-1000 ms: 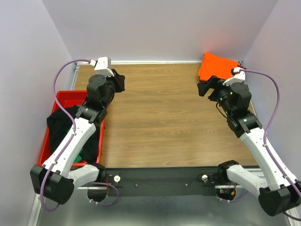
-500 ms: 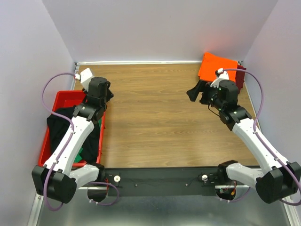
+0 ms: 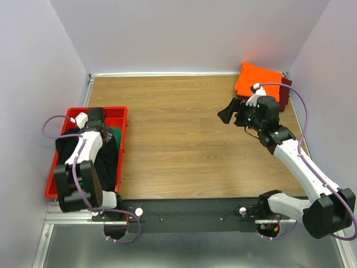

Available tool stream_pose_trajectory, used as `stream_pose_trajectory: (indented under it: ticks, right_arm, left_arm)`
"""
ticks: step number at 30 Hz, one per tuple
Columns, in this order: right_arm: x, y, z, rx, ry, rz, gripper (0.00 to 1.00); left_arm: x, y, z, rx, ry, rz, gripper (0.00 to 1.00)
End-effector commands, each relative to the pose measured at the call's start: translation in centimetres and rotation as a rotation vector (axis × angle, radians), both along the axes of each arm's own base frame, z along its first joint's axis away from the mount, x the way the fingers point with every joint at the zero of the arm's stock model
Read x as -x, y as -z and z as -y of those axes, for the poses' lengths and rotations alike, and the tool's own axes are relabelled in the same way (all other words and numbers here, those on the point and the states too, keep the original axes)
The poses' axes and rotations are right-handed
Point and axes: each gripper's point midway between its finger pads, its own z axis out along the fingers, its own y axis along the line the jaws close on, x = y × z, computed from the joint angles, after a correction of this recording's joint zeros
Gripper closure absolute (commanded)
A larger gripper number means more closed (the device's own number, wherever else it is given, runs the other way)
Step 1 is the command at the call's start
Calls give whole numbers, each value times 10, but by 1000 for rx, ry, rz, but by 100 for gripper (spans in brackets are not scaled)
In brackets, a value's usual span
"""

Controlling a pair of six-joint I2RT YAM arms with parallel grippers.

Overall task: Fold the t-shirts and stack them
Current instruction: Grab the tshirt from the pile

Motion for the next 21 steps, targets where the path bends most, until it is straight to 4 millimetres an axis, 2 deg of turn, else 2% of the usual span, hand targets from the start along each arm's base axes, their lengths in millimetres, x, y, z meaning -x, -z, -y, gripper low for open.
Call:
stream_pose_trajectory:
  ticks: [1,3,4,7,8,10,13,15,21]
  right_arm:
    - [8,8,-3,-10,-26,-29,0]
    - [9,8,-2,-8,-25,-30,0]
    - [9,9,-2,-7,-26,-28,0]
    - [9,11,-1,-2,-20,-32,0]
    - [9,12,-1,0,-20,-31,0]
    - [8,13,0,0,-18,-36,0]
    - [8,13,-2,-4,-23,-41,0]
    - [7,13,-2,-5,-23,-44,0]
    - [6,17,-4,-5,-26,-57,0]
  left_arm:
    - [-13,22,2,58,27,-21,18]
    - [-15,36,3,72,32,-54,27]
    - [-15,40,4,80,34,-61,40]
    - [-15,40,3,77,34,-62,68]
    - [-17,34,2,70,37,-46,82]
    - [-17,24,-1,53,40,-32,100]
    - [-22,-6,-4,22,52,24,100]
    - [-25,-33,-6,-8,65,72,100]
    - [-24,-99,-10,-70,84,202,100]
